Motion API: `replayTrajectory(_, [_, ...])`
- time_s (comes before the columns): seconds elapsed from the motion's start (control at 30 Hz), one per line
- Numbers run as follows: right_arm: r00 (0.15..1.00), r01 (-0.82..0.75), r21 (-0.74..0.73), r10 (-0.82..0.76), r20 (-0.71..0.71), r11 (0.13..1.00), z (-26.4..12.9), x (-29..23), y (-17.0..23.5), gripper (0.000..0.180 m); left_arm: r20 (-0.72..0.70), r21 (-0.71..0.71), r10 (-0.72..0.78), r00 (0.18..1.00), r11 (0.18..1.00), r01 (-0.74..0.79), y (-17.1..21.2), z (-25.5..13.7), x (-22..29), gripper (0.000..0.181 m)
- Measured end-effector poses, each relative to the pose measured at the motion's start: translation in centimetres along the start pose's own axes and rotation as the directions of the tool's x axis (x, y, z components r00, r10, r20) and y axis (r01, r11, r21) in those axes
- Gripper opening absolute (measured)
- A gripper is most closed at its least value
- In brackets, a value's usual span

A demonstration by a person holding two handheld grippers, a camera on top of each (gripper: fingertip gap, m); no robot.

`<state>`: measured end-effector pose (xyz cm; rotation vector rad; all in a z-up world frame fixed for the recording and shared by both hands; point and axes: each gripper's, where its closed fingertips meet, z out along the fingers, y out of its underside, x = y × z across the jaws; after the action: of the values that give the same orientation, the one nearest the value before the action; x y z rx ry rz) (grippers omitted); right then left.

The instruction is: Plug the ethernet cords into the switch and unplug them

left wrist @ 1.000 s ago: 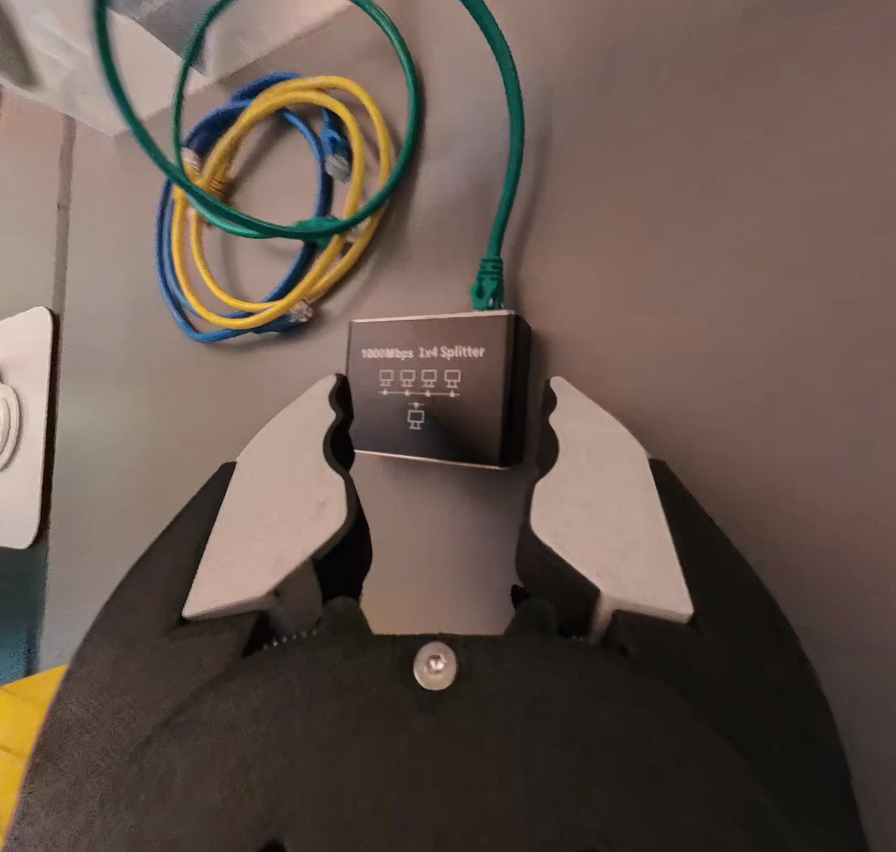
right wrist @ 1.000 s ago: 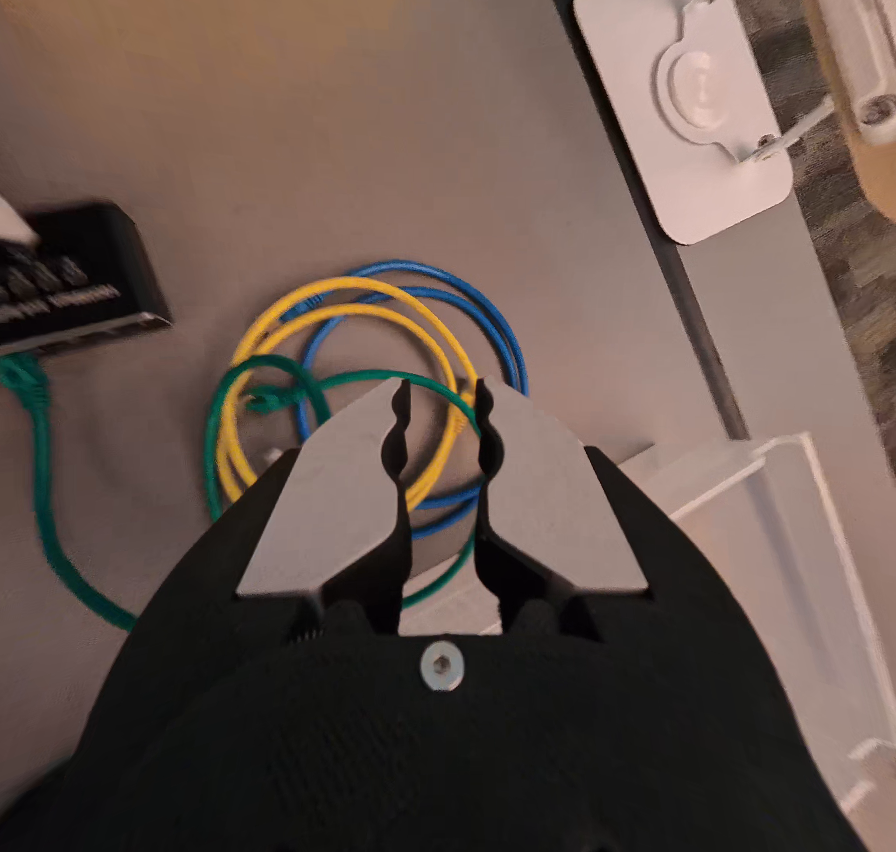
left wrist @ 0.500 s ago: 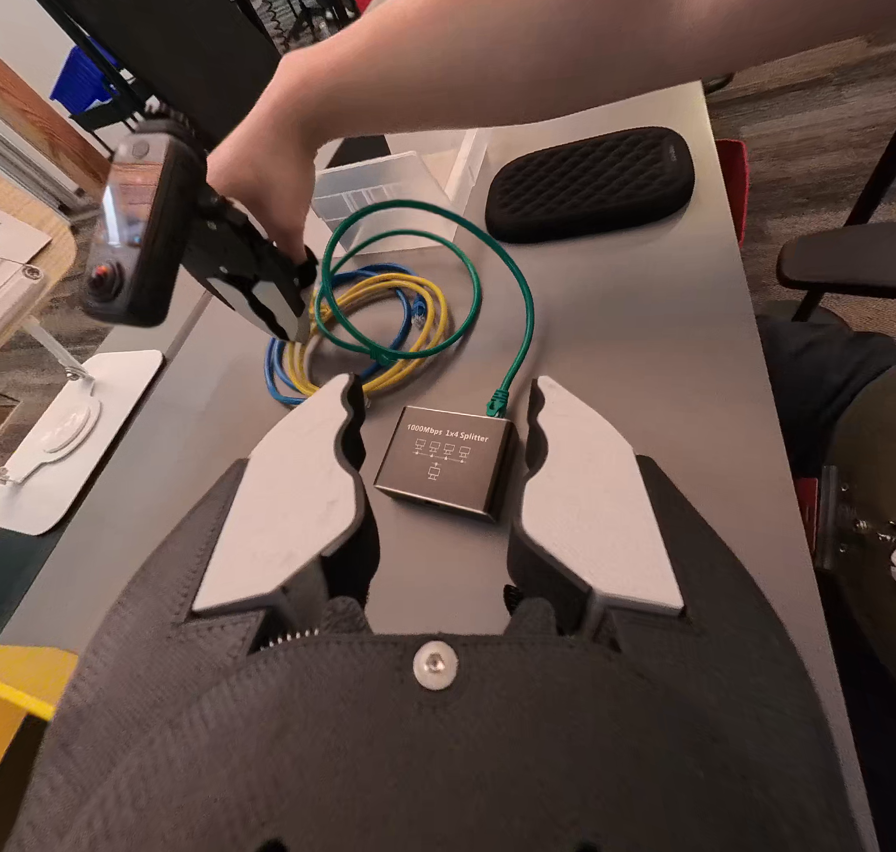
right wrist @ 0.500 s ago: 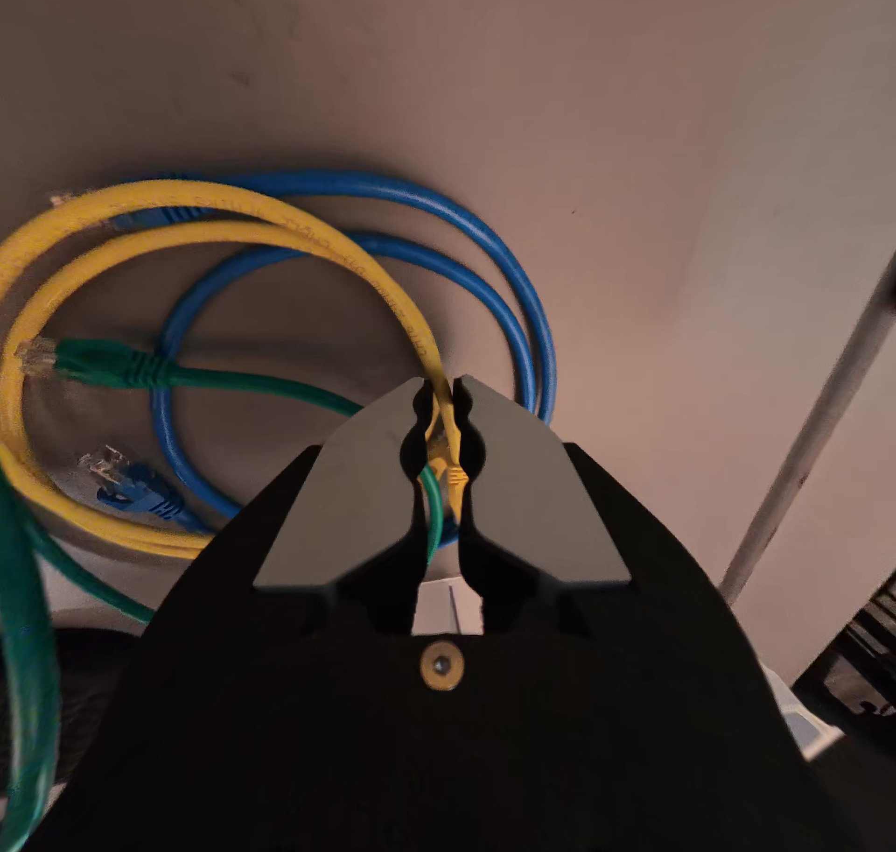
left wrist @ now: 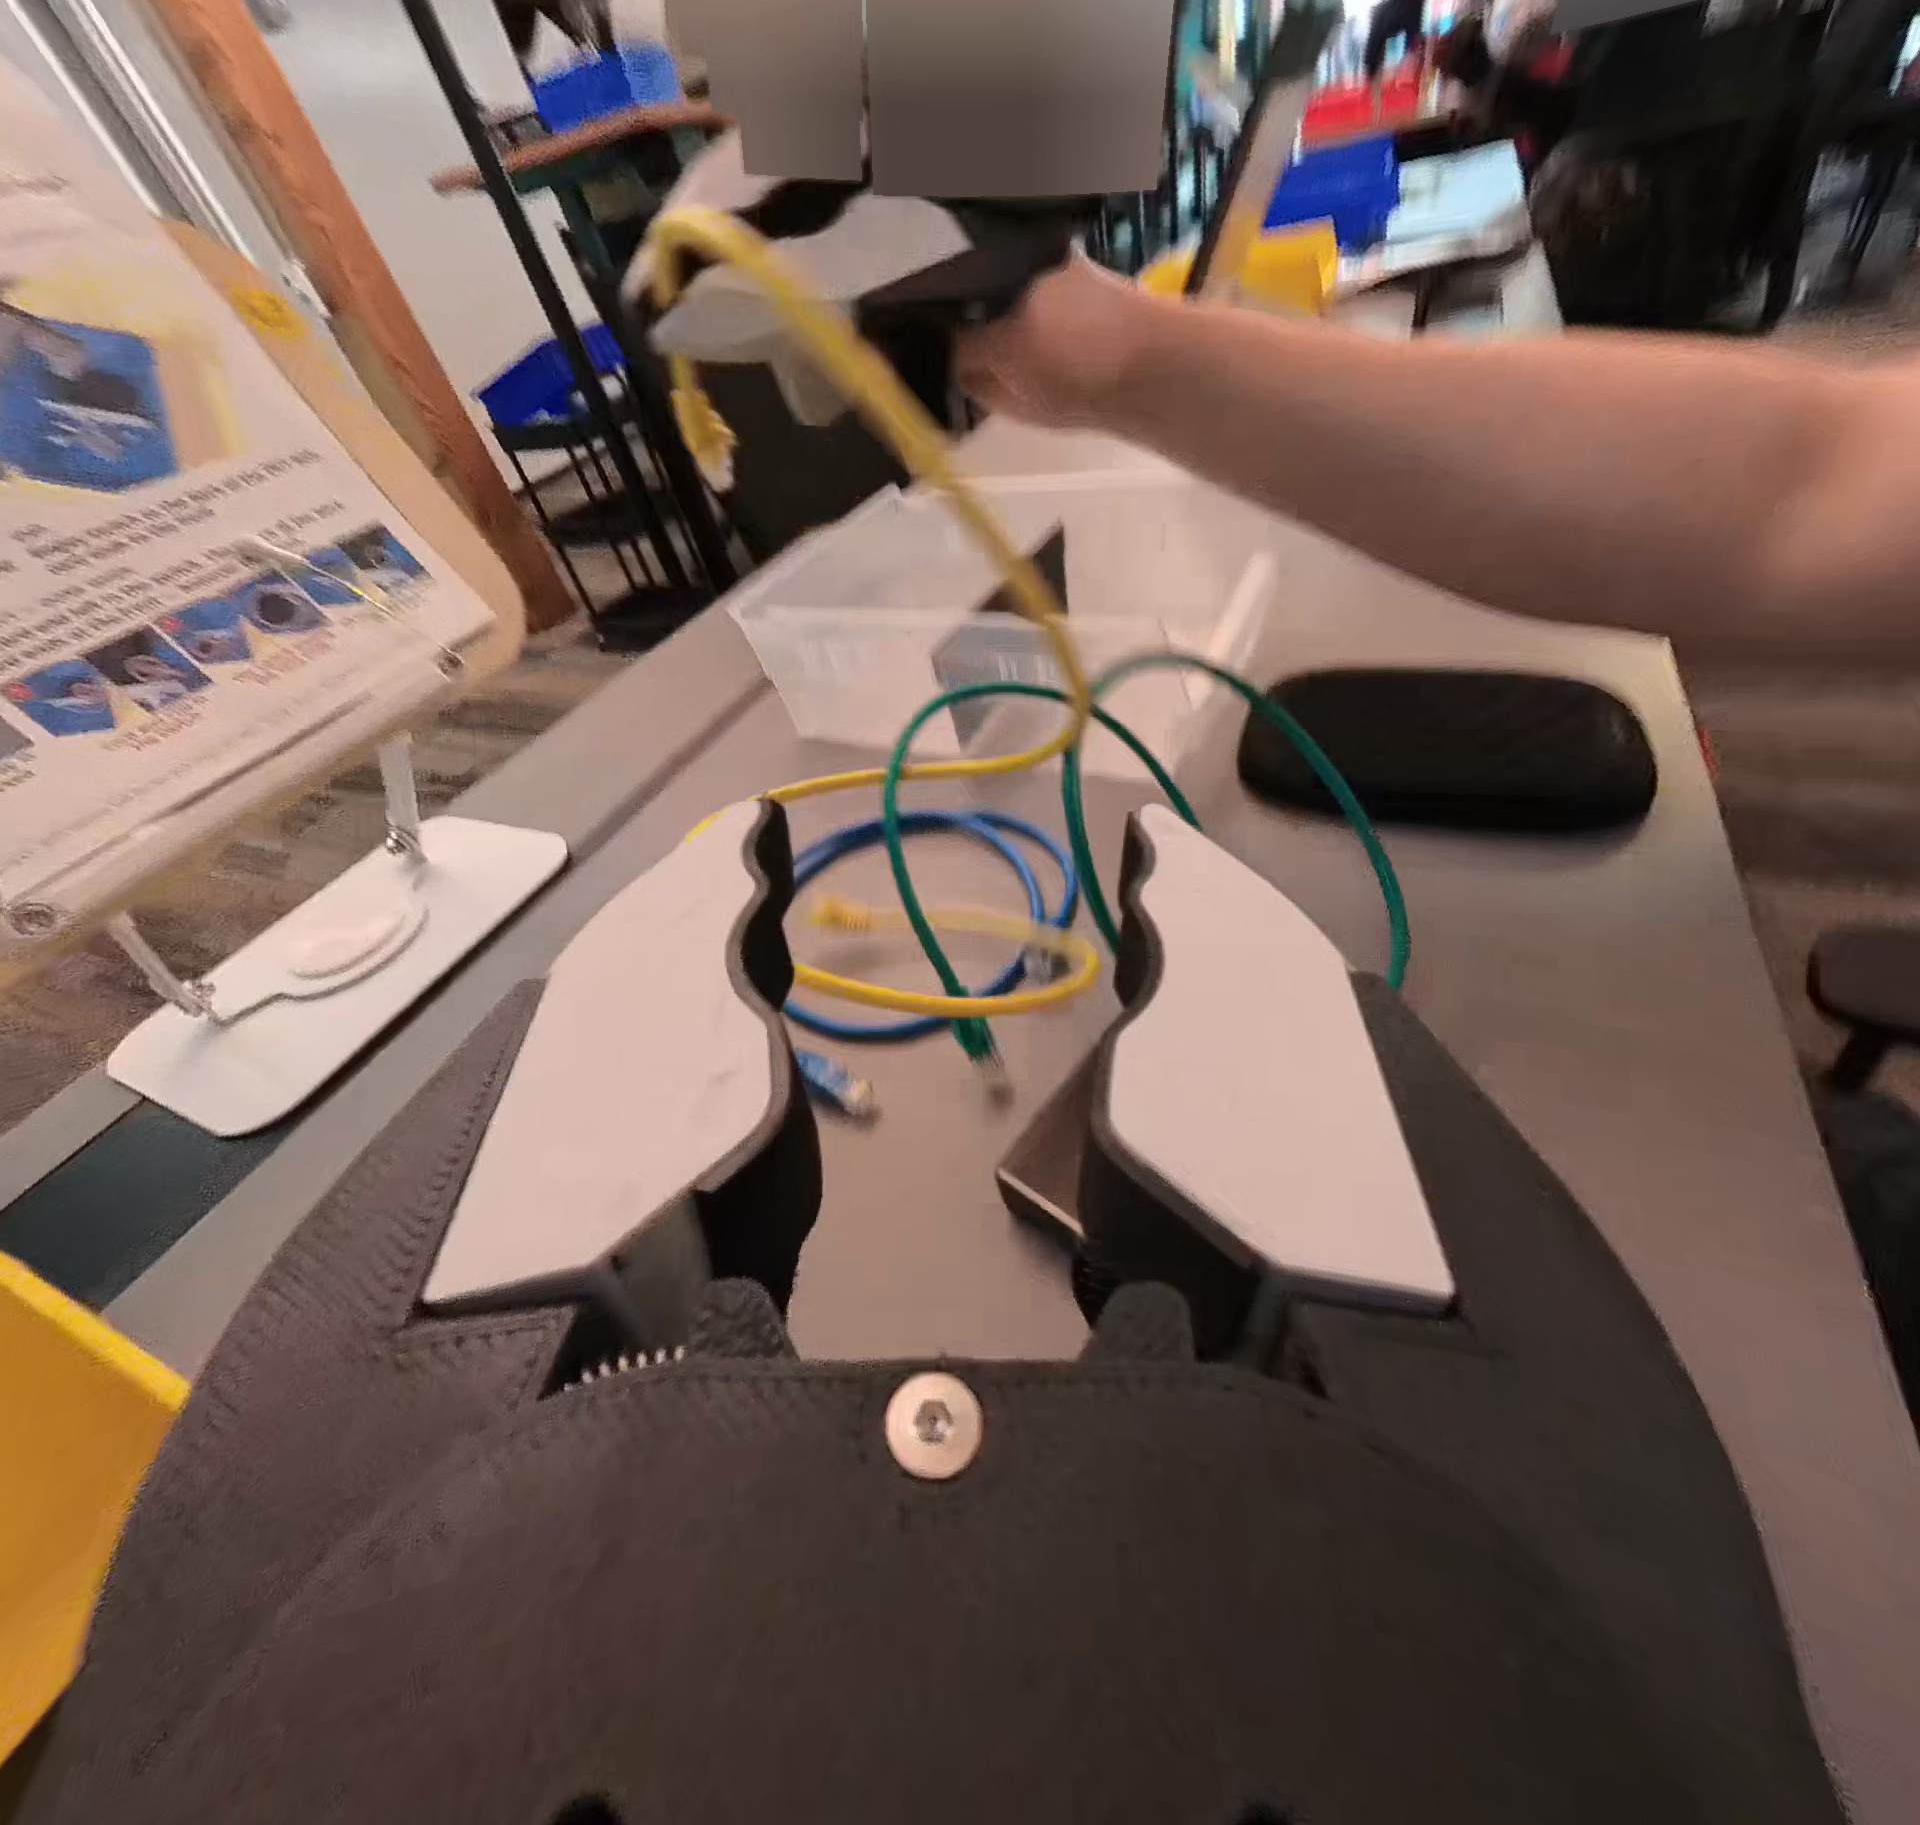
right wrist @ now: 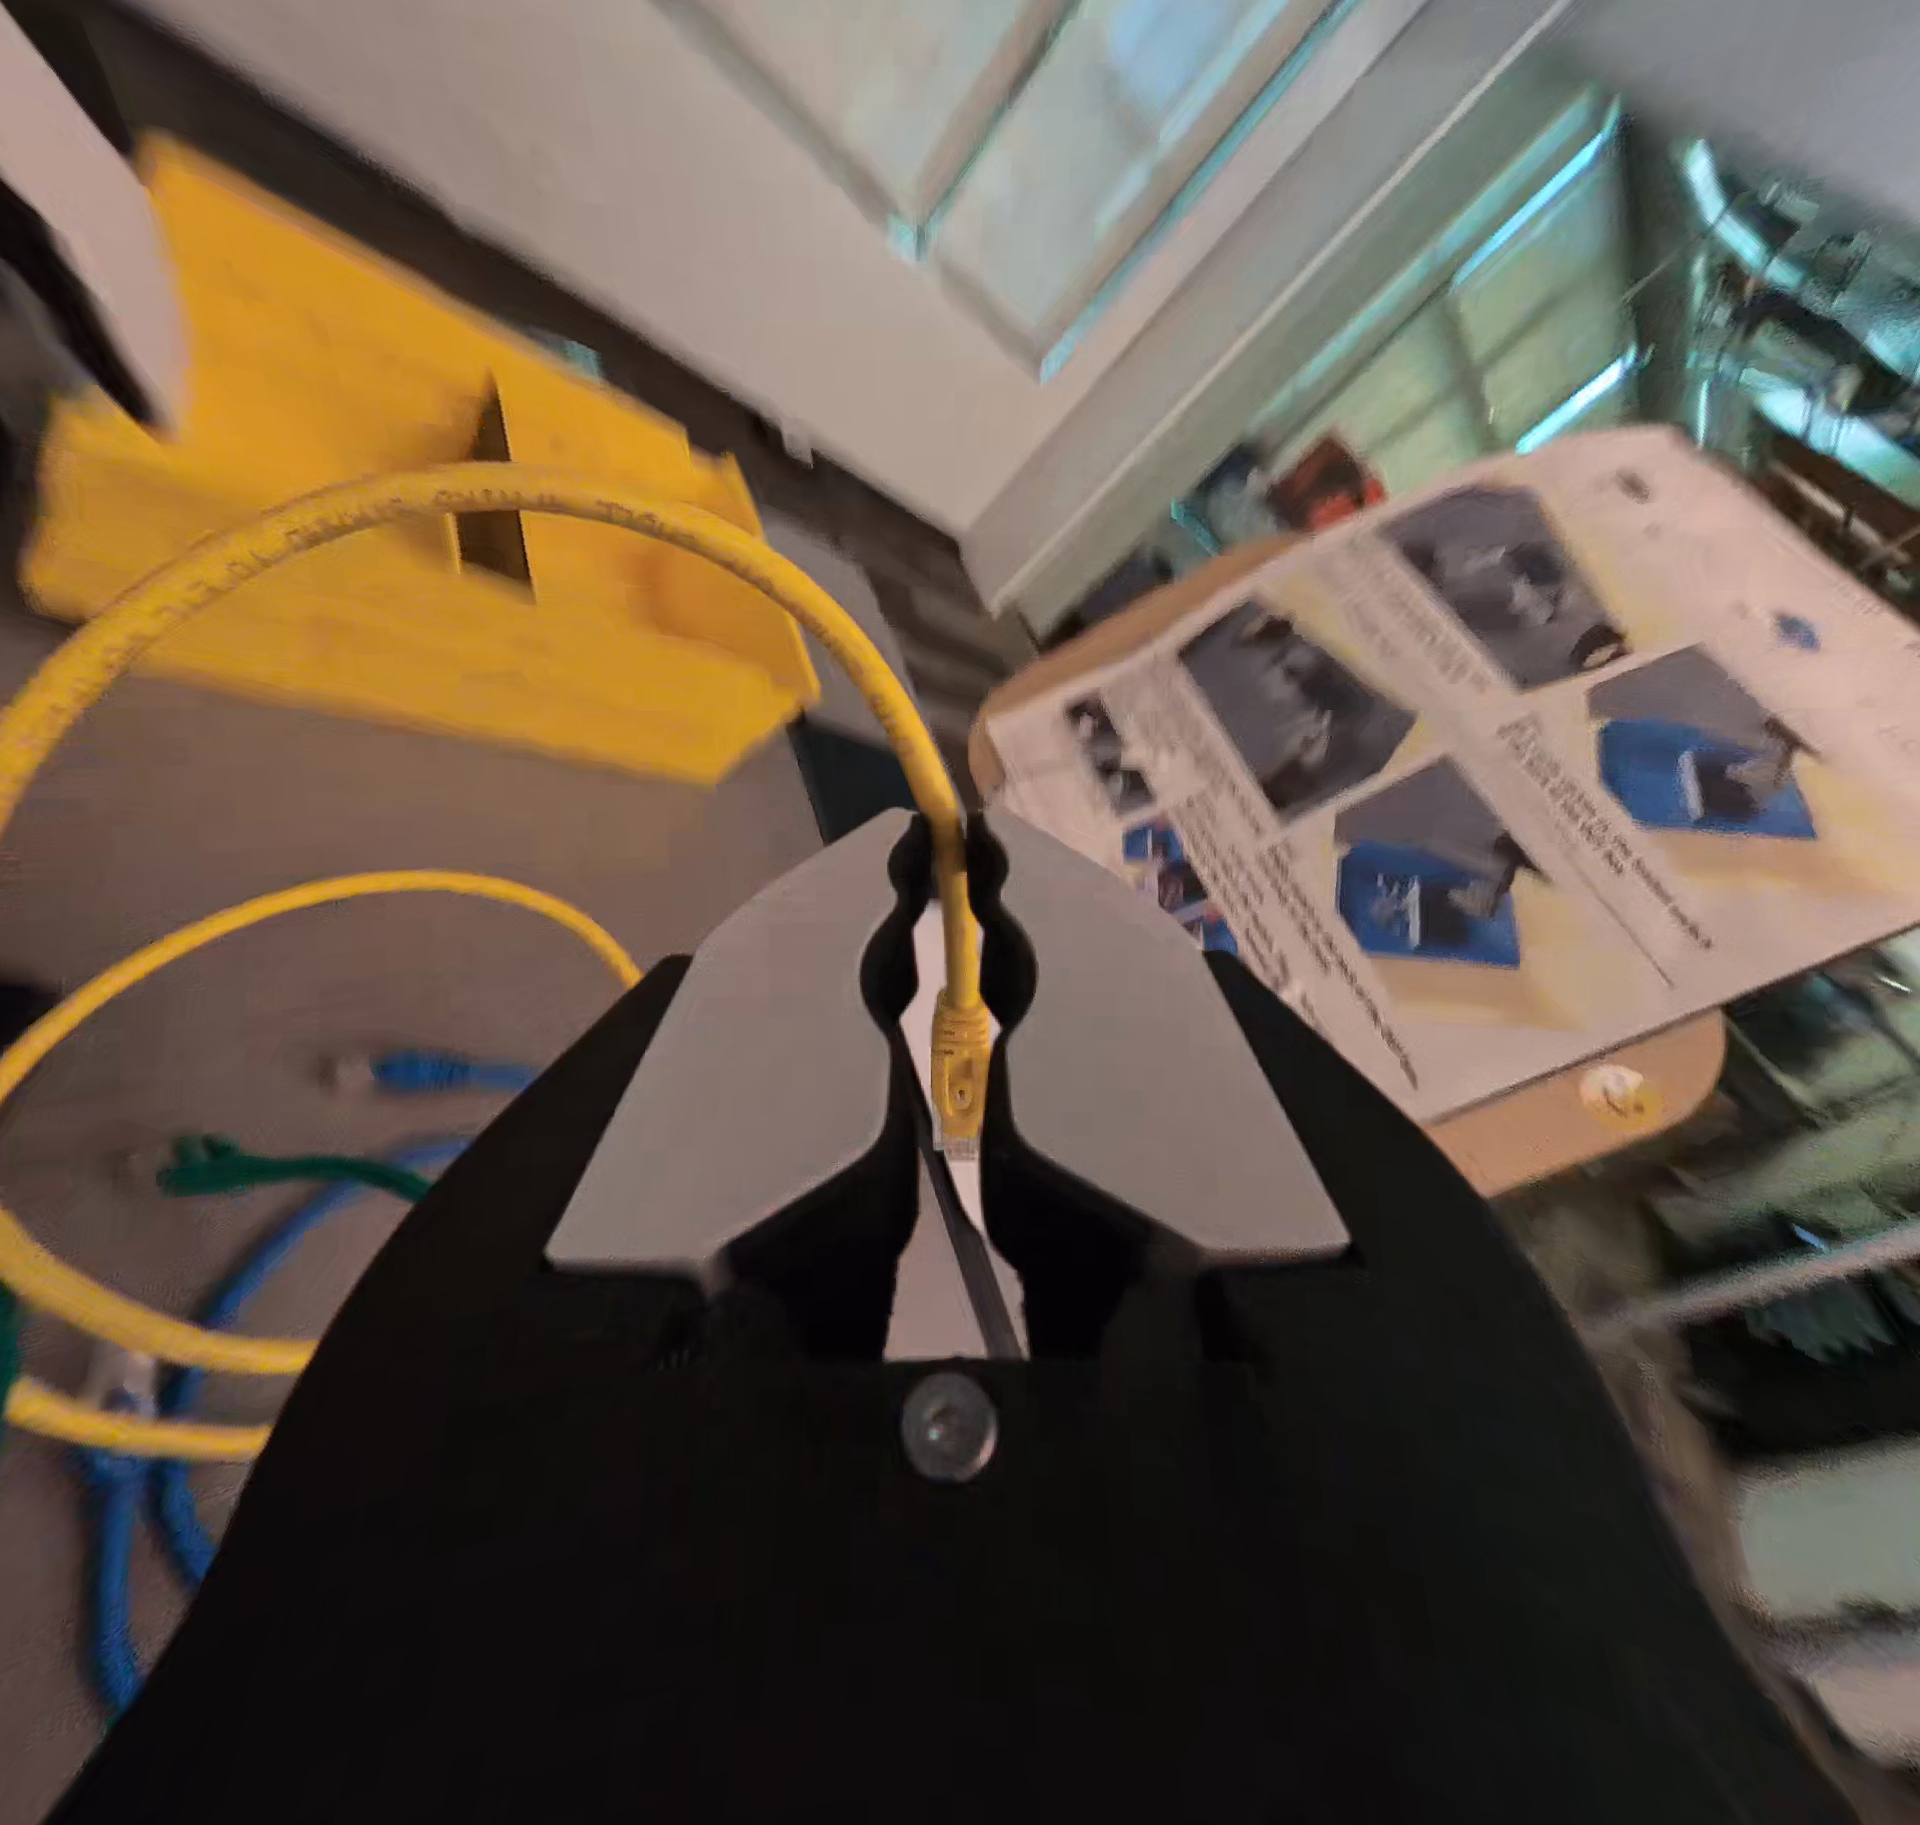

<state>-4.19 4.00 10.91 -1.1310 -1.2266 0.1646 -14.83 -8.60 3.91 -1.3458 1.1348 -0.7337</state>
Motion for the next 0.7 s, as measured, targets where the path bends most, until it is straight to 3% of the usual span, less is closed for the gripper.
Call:
replayTrajectory(0.13, [0.974, -0.225, 0.219, 0.217, 0.064, 0.949, -2.8, 2.9, -4.6, 0.006, 0.019, 0.148, -0.087, 0.996, 0.985, 0.084, -4.1, -0.2, -2.8, 0.055])
replayTrajectory(0.23, [0.953, -0.297, 0.328, 0.255, 0.166, 0.897, -4.4, 3.6, -7.8, 0.006, -0.003, 0.246, -0.119, 0.993, 0.962, 0.116, -7.2, -0.8, -3.9, 0.054])
replayTrajectory(0.43, [0.892, -0.363, 0.421, 0.180, 0.414, 0.831, -6.5, 1.6, -13.3, 0.007, -0.122, 0.439, -0.176, 0.977, 0.873, 0.212, -12.9, -3.4, -5.4, 0.051])
replayTrajectory(0.57, [0.799, -0.436, 0.471, 0.089, 0.594, 0.767, -8.5, -0.2, -16.9, 0.007, -0.222, 0.386, -0.116, 0.968, 0.901, 0.196, -14.0, -1.7, -4.1, 0.049])
replayTrajectory(0.7, [0.694, -0.513, 0.491, 0.004, 0.719, 0.704, -9.9, -1.7, -19.8, 0.007, -0.282, 0.353, 0.039, 0.959, 0.933, 0.066, -15.6, 1.2, -1.0, 0.052])
